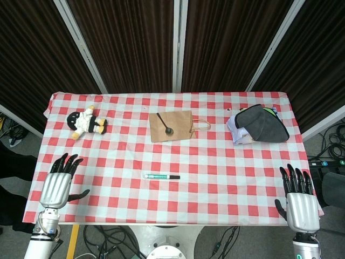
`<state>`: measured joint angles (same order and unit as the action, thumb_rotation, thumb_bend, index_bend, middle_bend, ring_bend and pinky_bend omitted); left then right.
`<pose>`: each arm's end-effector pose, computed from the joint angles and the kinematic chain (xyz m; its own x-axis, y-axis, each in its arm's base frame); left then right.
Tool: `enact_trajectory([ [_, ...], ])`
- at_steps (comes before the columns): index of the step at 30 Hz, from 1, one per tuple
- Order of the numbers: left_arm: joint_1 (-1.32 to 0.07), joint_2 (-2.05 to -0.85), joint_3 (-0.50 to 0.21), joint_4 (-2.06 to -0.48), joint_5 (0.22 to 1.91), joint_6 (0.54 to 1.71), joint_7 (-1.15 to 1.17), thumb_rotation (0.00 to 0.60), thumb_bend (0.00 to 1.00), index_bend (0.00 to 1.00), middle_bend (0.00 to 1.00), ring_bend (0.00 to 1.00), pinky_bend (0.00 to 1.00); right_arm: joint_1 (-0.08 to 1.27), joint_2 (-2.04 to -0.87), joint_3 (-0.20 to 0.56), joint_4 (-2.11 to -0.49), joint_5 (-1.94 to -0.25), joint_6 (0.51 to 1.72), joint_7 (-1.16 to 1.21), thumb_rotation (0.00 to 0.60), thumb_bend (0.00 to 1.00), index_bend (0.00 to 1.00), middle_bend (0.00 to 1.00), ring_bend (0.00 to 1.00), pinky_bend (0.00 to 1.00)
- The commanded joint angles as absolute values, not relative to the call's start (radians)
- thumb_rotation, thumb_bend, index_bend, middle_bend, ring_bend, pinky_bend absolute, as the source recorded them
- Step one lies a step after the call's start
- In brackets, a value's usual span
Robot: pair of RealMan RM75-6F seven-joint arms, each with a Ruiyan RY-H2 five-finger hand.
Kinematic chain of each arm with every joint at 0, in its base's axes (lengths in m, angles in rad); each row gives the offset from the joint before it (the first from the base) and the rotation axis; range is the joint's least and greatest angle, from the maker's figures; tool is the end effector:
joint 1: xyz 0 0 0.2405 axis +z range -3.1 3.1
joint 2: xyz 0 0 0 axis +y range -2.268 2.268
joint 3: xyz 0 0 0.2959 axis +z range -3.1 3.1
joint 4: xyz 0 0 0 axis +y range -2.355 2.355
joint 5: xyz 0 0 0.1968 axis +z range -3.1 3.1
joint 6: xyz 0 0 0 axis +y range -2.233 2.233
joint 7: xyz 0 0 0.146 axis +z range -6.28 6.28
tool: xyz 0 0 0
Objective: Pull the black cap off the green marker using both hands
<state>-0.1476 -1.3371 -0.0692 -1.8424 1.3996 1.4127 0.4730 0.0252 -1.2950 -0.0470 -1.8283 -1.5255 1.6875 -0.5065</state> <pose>-0.2753 0.1995 0.0985 0.4119 0.0891 0.9069 0.9112 -0.0402 -0.4099 -0.2928 -0.1439 0.1351 0.5047 0.0471 0.8620 -0.8627 0.0627 0.5018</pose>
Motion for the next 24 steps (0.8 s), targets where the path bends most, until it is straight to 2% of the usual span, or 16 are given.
enact_trajectory([
  [1, -0.151, -1.336, -0.069, -1.841, 1.392, 1.408, 0.465, 0.503, 0.00, 0.18, 0.11, 0.01, 0.13, 0.025, -1.292, -0.036, -1.835, -1.522, 1.678, -0.513, 0.600, 0.13, 0.00, 0.00, 0.00, 0.00],
  [7, -0.162, -1.348, -0.068, -1.835, 1.387, 1.401, 0.471, 0.499, 0.00, 0.18, 0.11, 0.01, 0.13, 0.030, -1.265, -0.010, -1.856, -1.520, 1.659, -0.513, 0.600, 0.13, 0.00, 0.00, 0.00, 0.00],
  [11, -0.174, -1.358, -0.075, -1.843, 1.364, 1.396, 0.525, 0.600, 0.00, 0.18, 0.11, 0.01, 0.14, 0.030, -1.236, 0.018, -1.895, -1.491, 1.653, -0.512, 0.600, 0.11, 0.00, 0.00, 0.00, 0.00],
  [17, -0.209, -1.397, -0.100, -1.884, 1.315, 1.358, 0.532, 0.600, 0.00, 0.18, 0.11, 0.01, 0.18, 0.035, -1.210, 0.040, -1.918, -1.468, 1.629, -0.506, 0.600, 0.11, 0.00, 0.00, 0.00, 0.00],
  [24, -0.308, -1.514, -0.166, -1.894, 1.213, 1.299, 0.660, 0.600, 0.00, 0.22, 0.14, 0.08, 0.24, 0.049, -1.205, 0.066, -1.900, -1.437, 1.594, -0.477, 0.600, 0.11, 0.00, 0.00, 0.00, 0.00],
])
